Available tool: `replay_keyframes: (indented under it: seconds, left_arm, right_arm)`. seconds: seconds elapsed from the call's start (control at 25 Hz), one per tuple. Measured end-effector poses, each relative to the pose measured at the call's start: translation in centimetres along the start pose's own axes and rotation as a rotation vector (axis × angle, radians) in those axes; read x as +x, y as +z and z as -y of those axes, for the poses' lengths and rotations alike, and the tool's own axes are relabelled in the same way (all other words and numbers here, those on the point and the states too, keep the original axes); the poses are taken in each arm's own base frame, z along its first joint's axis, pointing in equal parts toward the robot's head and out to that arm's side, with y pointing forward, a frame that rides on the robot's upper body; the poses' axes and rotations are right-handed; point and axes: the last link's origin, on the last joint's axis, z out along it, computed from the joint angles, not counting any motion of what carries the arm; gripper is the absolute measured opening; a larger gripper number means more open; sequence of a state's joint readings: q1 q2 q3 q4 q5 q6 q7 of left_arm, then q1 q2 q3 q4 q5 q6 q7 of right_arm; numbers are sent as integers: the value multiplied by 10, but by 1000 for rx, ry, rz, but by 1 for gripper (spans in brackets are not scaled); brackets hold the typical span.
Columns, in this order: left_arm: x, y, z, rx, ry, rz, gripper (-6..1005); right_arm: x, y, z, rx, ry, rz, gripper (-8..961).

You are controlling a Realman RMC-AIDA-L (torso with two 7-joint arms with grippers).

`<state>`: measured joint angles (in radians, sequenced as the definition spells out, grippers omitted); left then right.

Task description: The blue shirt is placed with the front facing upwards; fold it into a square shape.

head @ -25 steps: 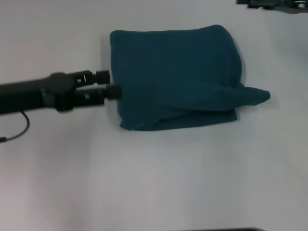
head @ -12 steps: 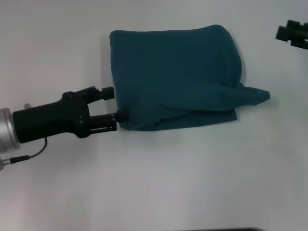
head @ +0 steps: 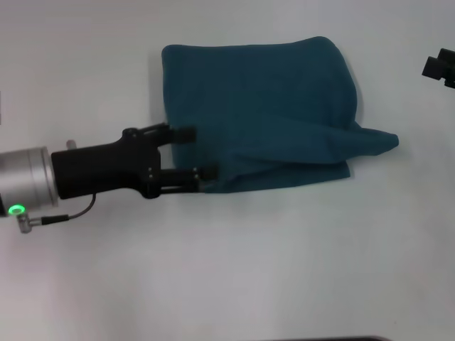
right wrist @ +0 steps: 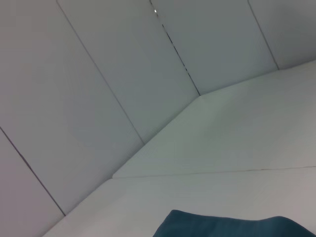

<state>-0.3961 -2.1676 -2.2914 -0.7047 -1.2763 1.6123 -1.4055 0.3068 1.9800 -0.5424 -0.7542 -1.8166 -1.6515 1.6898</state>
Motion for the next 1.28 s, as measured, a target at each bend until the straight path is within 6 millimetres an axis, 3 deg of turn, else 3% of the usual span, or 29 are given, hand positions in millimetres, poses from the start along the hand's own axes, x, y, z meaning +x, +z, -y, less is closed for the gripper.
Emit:
replay_keyframes:
  seconds: [0.12,0.28,0.56,0.76,0.8,1.0,1.28]
  left_arm:
    - [7,-1,3,10,-29,-16,874]
    - [28,-6,11,22,-247,-91,874]
    - [62,-3,23,-23,-630,-42,874]
    - [57,-5,32,51,-883,-5,873]
    - [53,-12,42,128,-952,9,873]
    - [40,-21,62,297,-1000,54,873]
    - [33,-21,65,339,-1010,66,874]
  right_arm:
    - [-3,3,-1,-11,16,1,723]
    - [-13,8,3,-1,115,-7,723]
    - [-53,10,19,57,277,-82,723]
    - [-63,14,21,73,294,-128,723]
    - [-64,14,21,73,294,-132,723]
    - [-66,14,21,75,290,-135,722]
    - [-69,8,24,95,303,-155,722]
